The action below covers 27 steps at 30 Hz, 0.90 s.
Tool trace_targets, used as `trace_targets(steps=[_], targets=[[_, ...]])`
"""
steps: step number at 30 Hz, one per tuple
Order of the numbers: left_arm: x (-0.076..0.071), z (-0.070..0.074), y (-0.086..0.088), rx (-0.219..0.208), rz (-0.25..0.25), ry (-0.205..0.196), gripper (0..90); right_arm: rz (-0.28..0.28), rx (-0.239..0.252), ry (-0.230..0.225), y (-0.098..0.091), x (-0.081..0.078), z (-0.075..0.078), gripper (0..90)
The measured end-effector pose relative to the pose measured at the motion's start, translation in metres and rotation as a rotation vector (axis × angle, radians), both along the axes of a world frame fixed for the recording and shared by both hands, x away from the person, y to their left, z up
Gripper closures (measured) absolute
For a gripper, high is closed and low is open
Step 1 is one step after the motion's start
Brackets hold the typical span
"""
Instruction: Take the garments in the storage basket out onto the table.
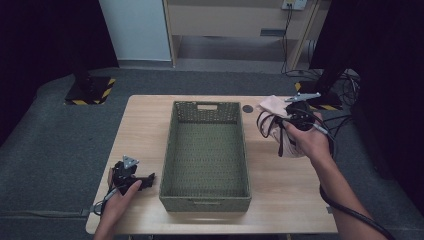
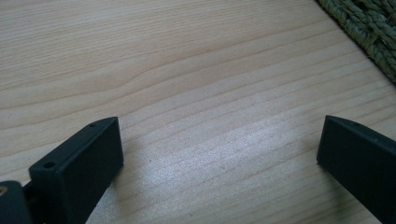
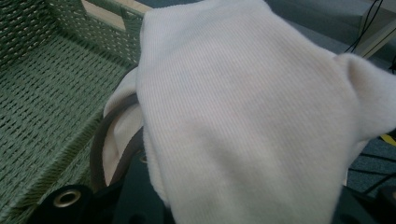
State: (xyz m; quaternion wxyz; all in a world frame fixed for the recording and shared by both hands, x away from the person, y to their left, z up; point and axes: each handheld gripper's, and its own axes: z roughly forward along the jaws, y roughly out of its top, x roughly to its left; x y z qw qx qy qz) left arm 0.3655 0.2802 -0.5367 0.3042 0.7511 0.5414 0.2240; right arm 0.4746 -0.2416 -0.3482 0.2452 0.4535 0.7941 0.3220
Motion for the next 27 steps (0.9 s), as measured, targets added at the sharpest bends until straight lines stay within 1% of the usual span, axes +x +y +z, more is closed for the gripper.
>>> trace_targets(steps=[5,8,19,23,27], targets=[[0.0,0.0,0.0,0.0,0.0,0.0,0.0,-0.005,-0.004,0.002,-0.001,0.005,-0.001,63.9],[0.0,0.0,0.0,0.0,0.0,0.0,0.0,-0.005,-0.005,0.007,0.001,0.009,-0.006,63.9],[0.0,0.0,0.0,0.0,0.0,0.0,0.0,-0.026,-0.022,0.058,-0.002,0.026,-0.041,63.6],[0.0,0.0,0.0,0.0,0.0,0.0,0.0,-0.025,-0.031,0.068,-0.003,0.029,-0.05,63.6],[0.0,0.0,0.0,0.0,0.0,0.0,0.0,-0.029,-0.025,0.076,-0.005,0.031,-0.058,63.6]])
